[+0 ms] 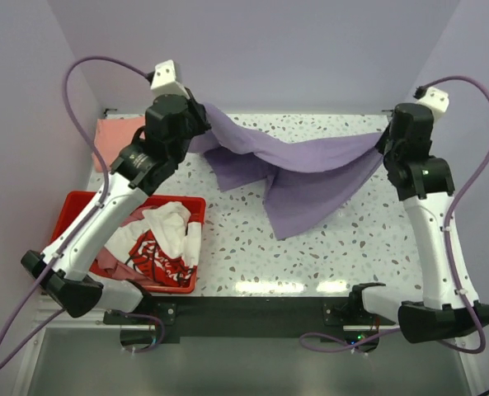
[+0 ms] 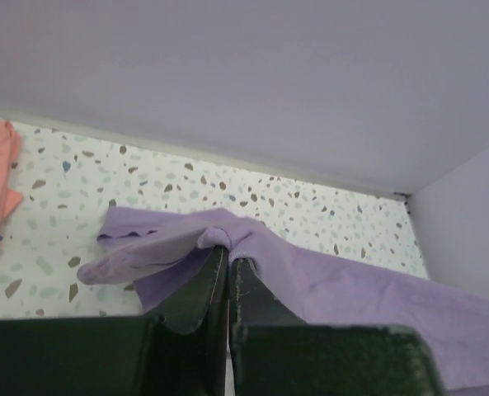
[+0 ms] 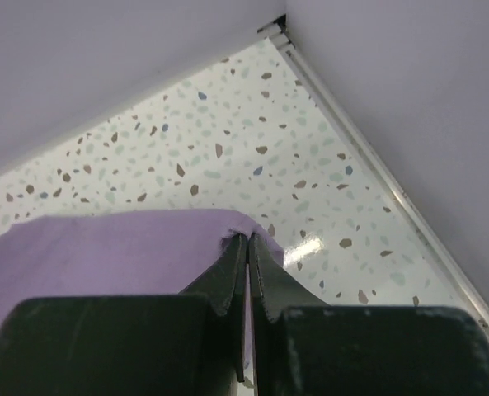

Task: Fold and stack the t-shirts
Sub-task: Flatten the tshirt out

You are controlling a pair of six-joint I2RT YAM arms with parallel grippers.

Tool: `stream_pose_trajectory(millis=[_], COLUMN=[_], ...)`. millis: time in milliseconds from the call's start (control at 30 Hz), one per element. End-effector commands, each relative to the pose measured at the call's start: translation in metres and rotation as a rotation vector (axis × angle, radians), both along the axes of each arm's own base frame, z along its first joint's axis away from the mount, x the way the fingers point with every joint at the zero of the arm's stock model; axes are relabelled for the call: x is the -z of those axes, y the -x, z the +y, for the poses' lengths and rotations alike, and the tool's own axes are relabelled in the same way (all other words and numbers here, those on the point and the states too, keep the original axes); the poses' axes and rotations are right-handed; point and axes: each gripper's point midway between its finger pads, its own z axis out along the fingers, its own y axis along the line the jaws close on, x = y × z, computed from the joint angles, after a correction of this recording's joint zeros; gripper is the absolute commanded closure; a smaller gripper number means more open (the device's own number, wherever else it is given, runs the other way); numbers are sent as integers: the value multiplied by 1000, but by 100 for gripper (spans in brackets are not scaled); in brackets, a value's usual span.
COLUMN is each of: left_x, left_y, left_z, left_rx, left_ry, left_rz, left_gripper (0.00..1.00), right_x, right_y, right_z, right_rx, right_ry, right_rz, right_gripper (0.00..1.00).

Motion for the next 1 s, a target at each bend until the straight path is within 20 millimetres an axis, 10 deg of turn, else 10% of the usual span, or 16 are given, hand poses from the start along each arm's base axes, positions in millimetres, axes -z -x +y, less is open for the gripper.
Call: stream_pose_trajectory(millis=[0, 167, 500, 767, 967], left_x=[-94, -175, -270, -310, -309], left_y=[20, 56, 152, 198, 177], left_z=[32, 53, 45, 58, 52], left_rx=[-52, -26, 315, 393, 351], left_ry=[44, 100, 183, 235, 230], left_rz=[-207, -392, -661, -796, -789], left_gripper=[100, 100, 100, 100, 100], right_x=[-71, -132, -254, -285, -280], right_y=[25, 54, 155, 211, 205], right_z=[-19, -31, -69, -80, -85], right_rx=[55, 95, 265, 301, 341], right_ry=[73, 118, 242, 297, 333], right_rz=[-134, -251, -529, -634, -600], right_gripper=[100, 100, 100, 100, 100])
